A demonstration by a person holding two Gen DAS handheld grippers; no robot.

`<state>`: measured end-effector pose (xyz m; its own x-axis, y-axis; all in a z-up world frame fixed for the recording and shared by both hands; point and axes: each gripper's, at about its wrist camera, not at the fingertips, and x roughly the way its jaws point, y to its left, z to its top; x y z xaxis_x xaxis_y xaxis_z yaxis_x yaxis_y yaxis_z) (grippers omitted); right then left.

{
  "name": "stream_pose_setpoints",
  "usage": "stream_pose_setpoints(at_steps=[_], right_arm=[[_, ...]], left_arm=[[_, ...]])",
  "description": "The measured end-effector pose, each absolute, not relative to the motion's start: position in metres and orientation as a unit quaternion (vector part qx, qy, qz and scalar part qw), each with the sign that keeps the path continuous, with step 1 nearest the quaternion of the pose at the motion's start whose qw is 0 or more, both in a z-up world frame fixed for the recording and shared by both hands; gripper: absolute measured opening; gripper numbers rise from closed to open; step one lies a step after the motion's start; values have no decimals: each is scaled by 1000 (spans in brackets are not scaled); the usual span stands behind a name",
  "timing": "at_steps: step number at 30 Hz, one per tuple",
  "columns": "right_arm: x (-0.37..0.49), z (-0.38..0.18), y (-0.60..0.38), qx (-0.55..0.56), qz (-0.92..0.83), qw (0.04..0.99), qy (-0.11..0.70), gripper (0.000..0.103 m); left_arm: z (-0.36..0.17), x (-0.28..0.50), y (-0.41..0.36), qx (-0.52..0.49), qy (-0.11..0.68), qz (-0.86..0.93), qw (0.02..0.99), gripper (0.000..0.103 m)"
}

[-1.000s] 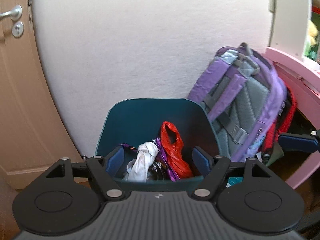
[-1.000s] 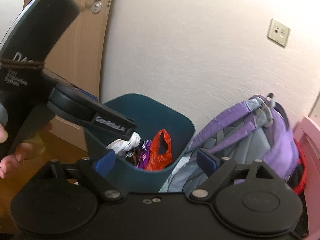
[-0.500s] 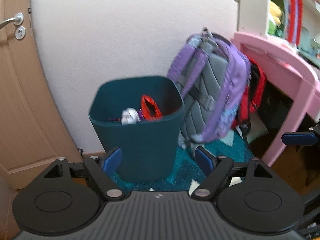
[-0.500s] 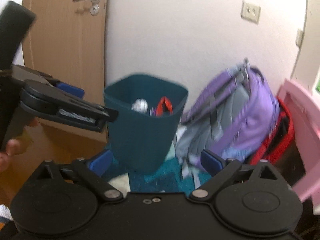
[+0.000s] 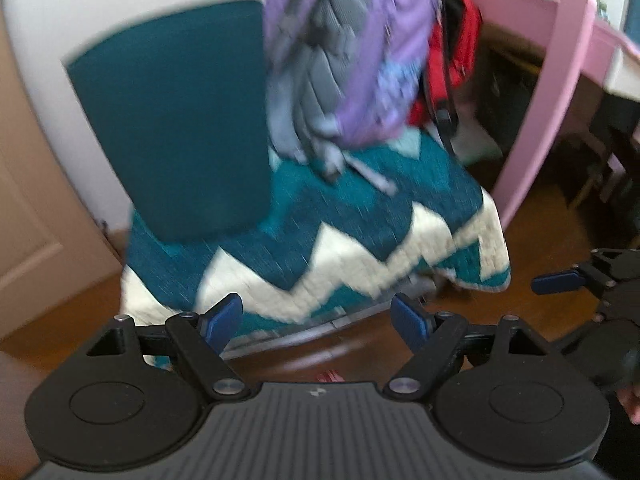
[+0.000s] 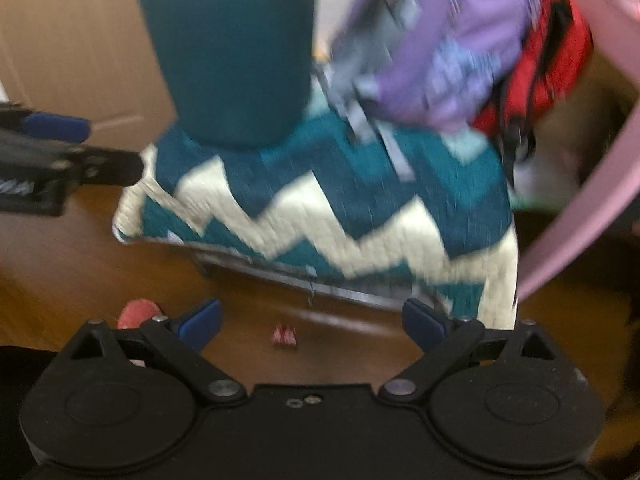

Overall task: Collect trash
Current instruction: 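Lower both tools down to the green can and clear wrapper on the floor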

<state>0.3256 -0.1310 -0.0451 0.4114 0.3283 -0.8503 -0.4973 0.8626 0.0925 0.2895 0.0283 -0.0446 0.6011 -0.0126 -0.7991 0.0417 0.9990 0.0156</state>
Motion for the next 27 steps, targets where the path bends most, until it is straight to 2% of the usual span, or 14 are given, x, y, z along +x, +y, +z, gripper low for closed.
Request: stream_pose_setpoints(at_steps=[10, 13, 21, 27], right_arm=[[354, -184, -162, -34, 181, 781, 596, 97], [361, -222, -166, -18, 160, 759, 630, 97], [373, -328, -184, 35, 88, 689, 718, 95], [378, -393, -195, 81, 47, 641, 762, 91]], left_arm=[[-169, 311, 10, -10, 535, -53, 843, 81], [-208, 319, 2, -23, 560, -67, 825, 84], [-321, 330, -35, -8, 634, -78, 769, 85], [-398, 327, -56, -9, 674, -85, 734, 85]])
